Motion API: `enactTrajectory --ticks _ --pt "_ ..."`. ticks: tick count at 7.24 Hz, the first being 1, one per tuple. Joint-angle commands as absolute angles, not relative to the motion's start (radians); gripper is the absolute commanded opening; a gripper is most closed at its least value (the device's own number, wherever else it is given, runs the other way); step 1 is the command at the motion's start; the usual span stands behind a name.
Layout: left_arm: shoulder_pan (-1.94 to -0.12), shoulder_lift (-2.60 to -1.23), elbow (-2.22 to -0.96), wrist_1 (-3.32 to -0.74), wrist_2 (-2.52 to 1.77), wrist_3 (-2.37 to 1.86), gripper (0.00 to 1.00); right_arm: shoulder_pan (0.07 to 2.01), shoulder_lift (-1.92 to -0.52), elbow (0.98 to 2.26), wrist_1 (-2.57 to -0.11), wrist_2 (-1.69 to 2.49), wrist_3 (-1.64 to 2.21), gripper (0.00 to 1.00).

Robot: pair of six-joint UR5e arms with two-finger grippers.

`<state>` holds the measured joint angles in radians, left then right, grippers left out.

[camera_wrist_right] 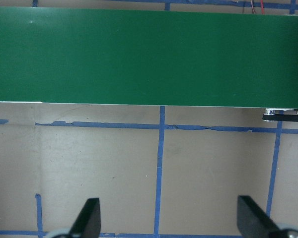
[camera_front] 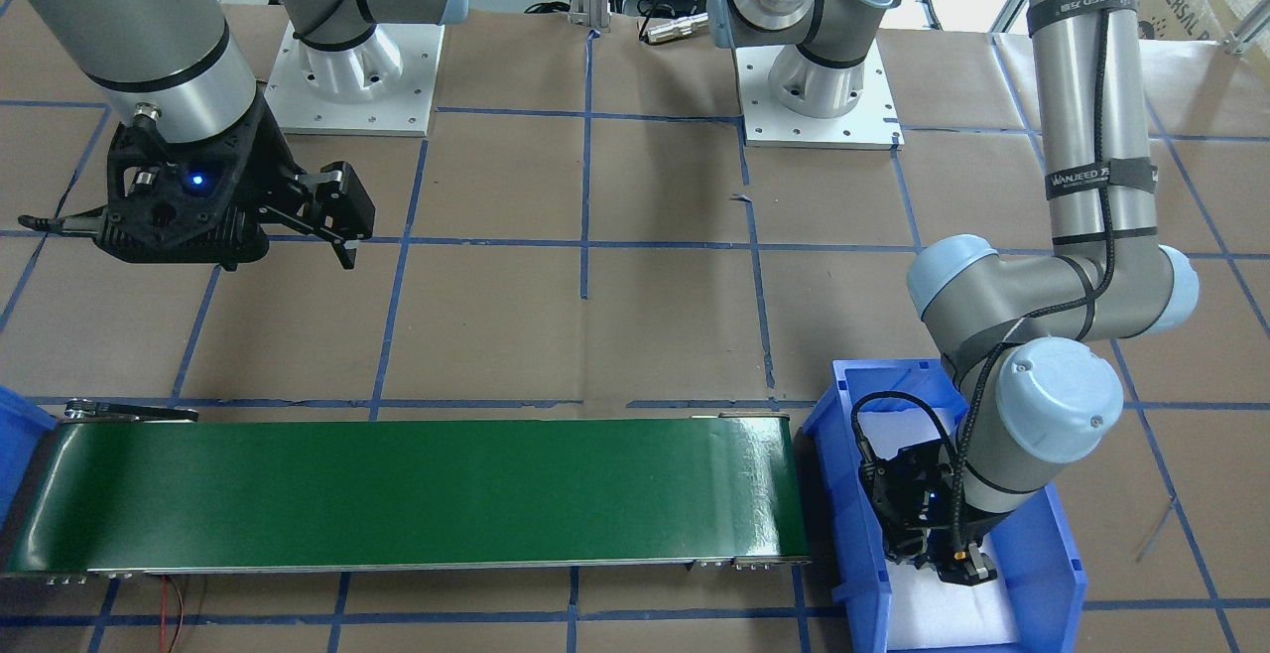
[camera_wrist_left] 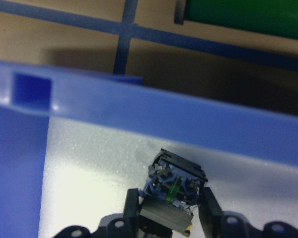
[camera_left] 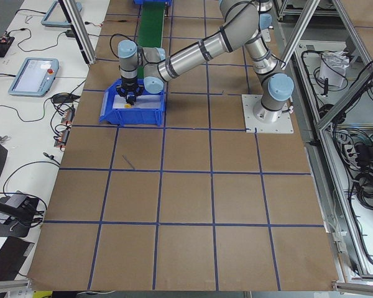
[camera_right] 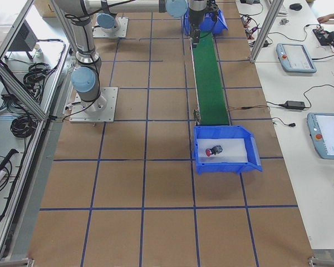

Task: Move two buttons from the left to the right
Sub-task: 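Lift the yellow button and carry it to the belt with the left gripper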

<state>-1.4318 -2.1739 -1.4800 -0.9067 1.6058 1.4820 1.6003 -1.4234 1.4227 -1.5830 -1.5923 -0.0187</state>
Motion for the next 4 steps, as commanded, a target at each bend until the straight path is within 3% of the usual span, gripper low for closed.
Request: enactTrajectory --ticks 1,4 --pt "-1.422 -2.117 -1.48 -0.92 1.612 1.473 0.26 1.594 -1.433 1.433 -1.528 -1.612 -0.02 0.98" --pt "-1.42 -2.008 -1.473 -1.029 1.609 1.45 0.25 1.595 -1.434 1.424 -1.488 -1.614 -0.02 0.99"
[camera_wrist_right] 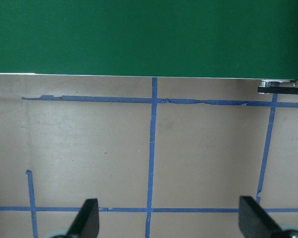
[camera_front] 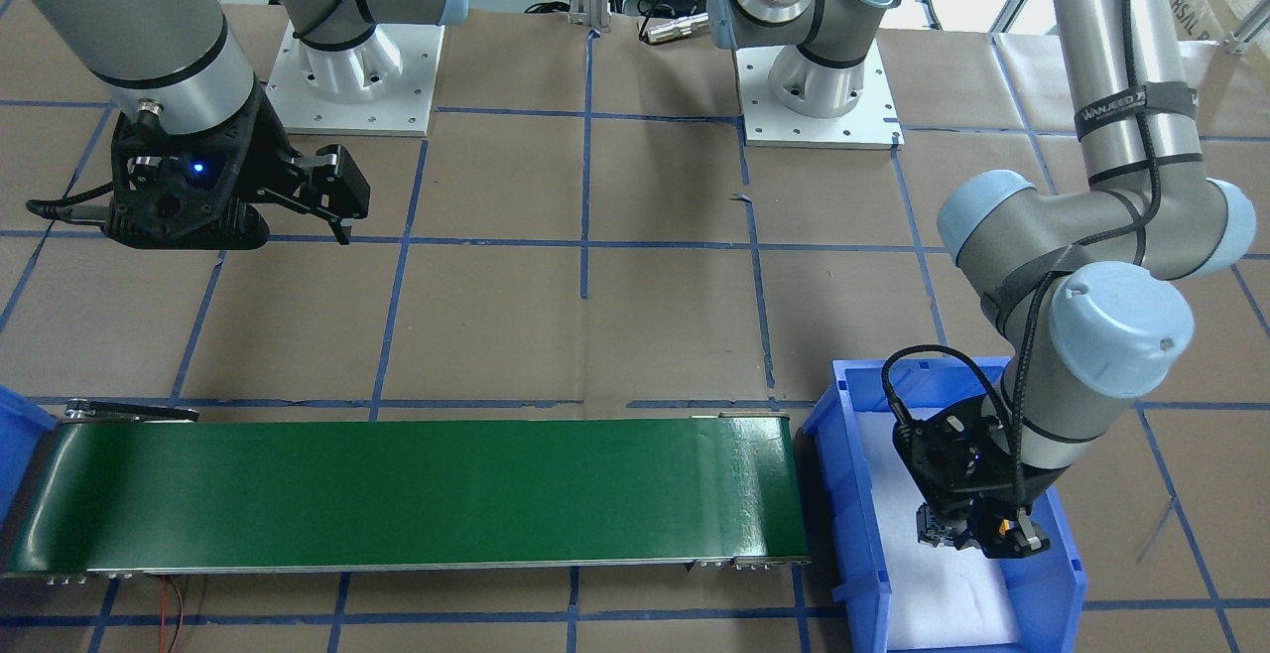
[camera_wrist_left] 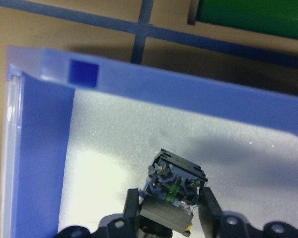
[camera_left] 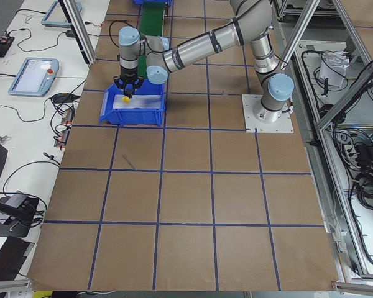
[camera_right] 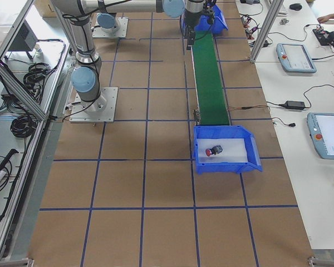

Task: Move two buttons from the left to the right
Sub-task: 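Lift the yellow button and carry it to the belt with the left gripper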

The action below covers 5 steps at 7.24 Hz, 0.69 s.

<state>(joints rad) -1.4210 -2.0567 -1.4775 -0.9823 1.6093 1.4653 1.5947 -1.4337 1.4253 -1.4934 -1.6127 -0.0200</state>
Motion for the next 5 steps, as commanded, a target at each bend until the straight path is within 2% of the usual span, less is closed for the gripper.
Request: enactTrajectory --ticks 1,5 --pt "-1.425 -1.975 -1.453 -1.096 1.609 1.363 0.25 1.595 -1.434 1.425 -1.494 -1.614 -0.02 0.99" --pt "-1.506 -1.947 -1.453 -1.124 1.621 1.165 0.23 1.595 -1.473 1.457 -1.505 -1.609 -0.023 0.99"
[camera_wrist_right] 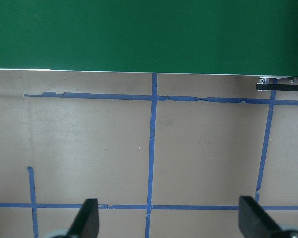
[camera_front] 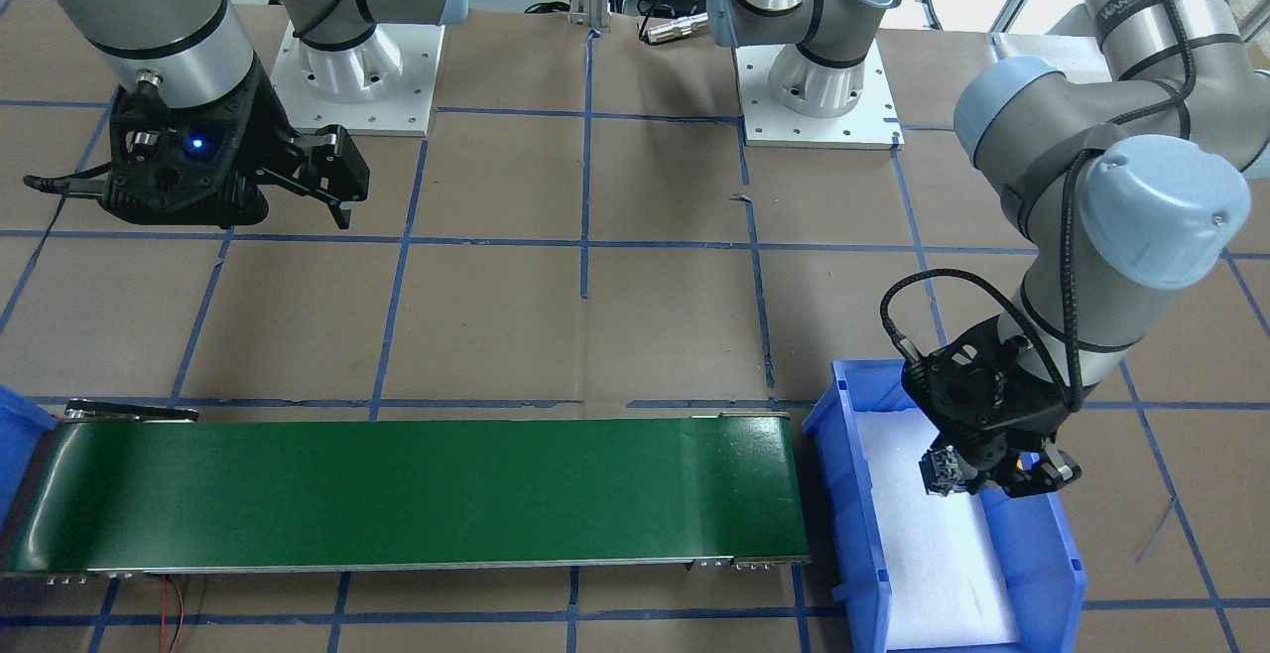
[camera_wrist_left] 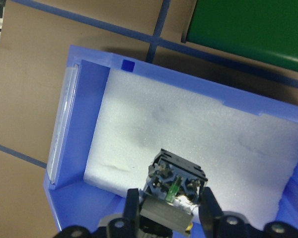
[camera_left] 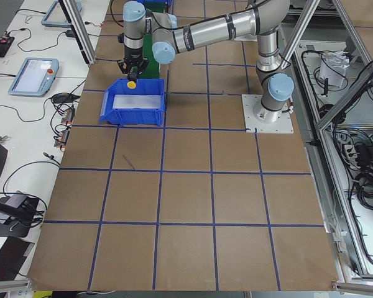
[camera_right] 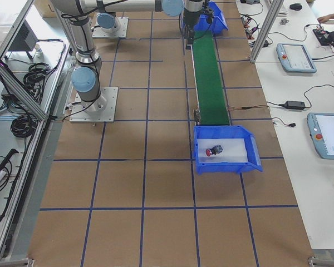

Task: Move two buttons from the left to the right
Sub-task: 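Lift the yellow button and carry it to the belt with the left gripper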

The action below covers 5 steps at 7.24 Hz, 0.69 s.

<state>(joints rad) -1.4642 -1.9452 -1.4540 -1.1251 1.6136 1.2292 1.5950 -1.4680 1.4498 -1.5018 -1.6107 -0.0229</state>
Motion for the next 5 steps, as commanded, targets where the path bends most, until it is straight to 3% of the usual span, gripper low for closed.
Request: enactTrajectory --ticks 1,4,5 --pt "-1.55 -1.954 -1.453 -1.117 1.623 1.102 0.23 1.595 -1.477 1.457 -1.505 -1.611 -0.025 0.99" --pt "-1.629 -1.98 -1.454 -1.094 1.62 0.993 0.24 1.595 -1.512 1.517 -1.546 -1.612 -0.025 0.99" --pt "-1.658 -2.003 -1.454 -1.085 1.621 0.944 0.18 1.595 -1.514 1.528 -1.551 -1.611 -0.023 0.99"
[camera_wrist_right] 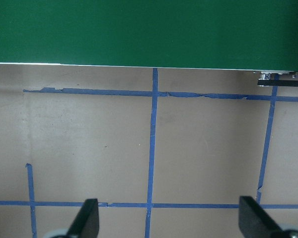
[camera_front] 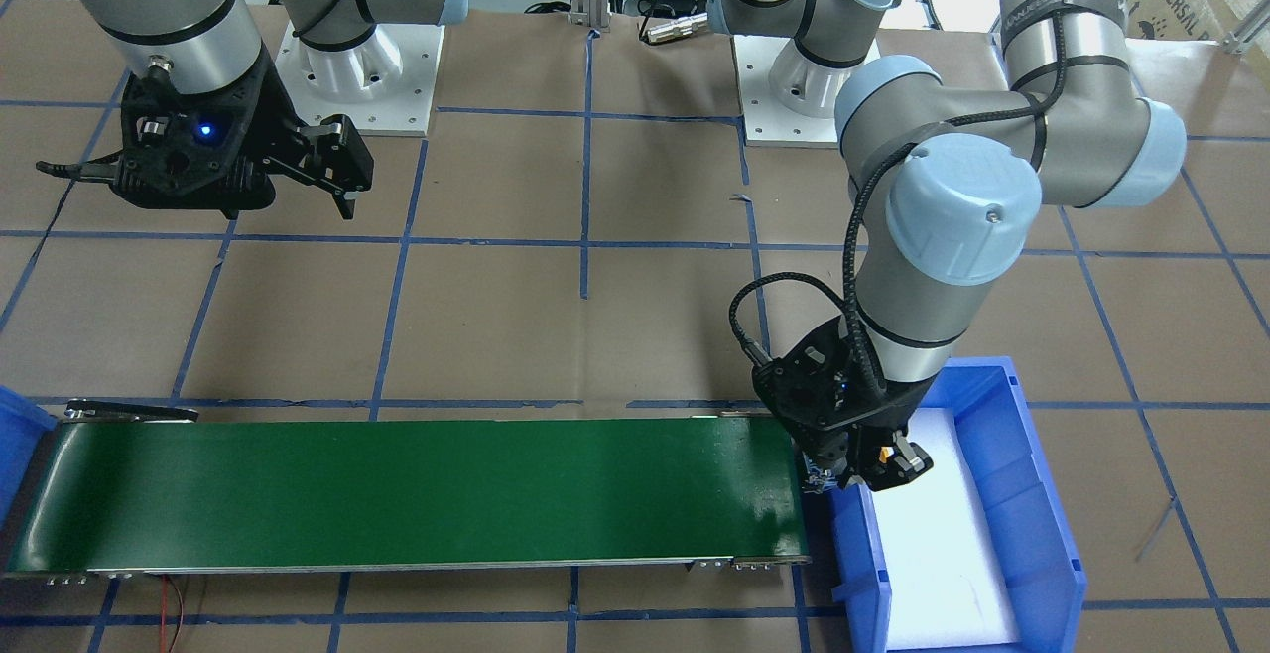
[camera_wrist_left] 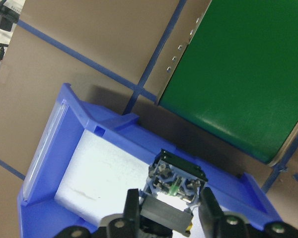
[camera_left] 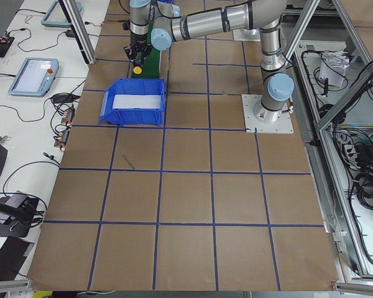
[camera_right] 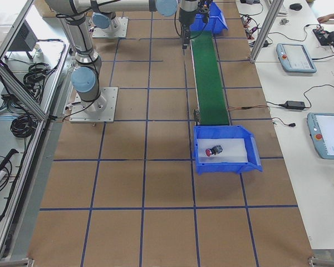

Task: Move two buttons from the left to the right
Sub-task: 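Lift the yellow button and carry it to the belt with the left gripper, then set the yellow button on the belt and open the left gripper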

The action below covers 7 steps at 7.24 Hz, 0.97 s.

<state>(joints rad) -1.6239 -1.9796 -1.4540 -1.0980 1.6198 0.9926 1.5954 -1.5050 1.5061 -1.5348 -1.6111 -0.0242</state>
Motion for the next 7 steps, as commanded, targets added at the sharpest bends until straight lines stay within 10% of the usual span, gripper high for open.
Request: enactTrajectory --ticks 1,4,5,7 --pt "-1.681 -2.029 -1.454 -1.056 1.62 0.895 0.18 1.595 -1.513 1.526 -1.552 -1.611 -0.023 1.0" --pt "-1.715 -2.105 -1.454 -0.945 1.623 0.877 0.19 1.595 -1.513 1.529 -1.552 -1.611 -0.023 1.0" --pt "-1.717 -2.105 -1.457 -0.946 1.623 0.847 0.92 1.595 -1.511 1.529 -1.552 -1.611 -0.023 1.0" --pt "-1.717 -2.102 -1.46 -0.96 1.626 0.799 1.0 1.595 -1.511 1.531 -1.557 -1.611 -0.025 1.0"
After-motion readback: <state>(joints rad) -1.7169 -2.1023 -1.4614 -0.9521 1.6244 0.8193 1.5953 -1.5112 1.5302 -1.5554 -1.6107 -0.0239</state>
